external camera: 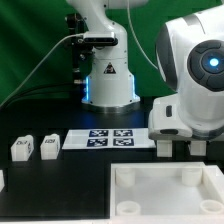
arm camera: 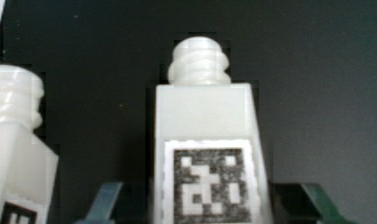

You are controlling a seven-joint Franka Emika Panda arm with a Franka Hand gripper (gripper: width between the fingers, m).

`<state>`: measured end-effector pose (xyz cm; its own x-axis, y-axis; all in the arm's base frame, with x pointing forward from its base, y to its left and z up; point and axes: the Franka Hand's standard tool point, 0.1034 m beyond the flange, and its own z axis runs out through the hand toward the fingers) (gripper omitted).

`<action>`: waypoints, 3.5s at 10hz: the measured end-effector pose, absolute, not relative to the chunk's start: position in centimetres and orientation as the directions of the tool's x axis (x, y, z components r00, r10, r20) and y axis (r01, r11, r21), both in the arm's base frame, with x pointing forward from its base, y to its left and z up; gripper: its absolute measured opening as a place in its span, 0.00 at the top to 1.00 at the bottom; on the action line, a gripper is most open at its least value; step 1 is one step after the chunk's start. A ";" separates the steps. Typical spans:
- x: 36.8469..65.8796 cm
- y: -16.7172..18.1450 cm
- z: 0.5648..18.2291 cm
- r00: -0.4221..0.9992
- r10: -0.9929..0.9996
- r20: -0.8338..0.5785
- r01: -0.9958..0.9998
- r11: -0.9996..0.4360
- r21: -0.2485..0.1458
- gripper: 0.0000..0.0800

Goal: Assemble one leg

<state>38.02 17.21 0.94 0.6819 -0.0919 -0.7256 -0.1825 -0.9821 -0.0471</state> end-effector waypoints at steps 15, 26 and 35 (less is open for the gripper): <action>45.2 14.3 12.5 0.937 -0.019 -0.348 -0.064 -0.991 -0.118 0.64; 58.3 12.0 17.6 0.838 -0.009 0.545 0.074 -0.989 -0.131 0.64; 63.8 10.9 11.7 0.825 0.024 0.565 0.075 -0.995 -0.068 0.64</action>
Offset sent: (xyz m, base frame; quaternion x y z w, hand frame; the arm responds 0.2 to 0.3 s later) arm 0.0000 0.0000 0.0000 0.0000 0.0000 0.0000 1.0000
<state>63.81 10.86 11.70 0.8249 0.0239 0.5648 0.0754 -0.9948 -0.0682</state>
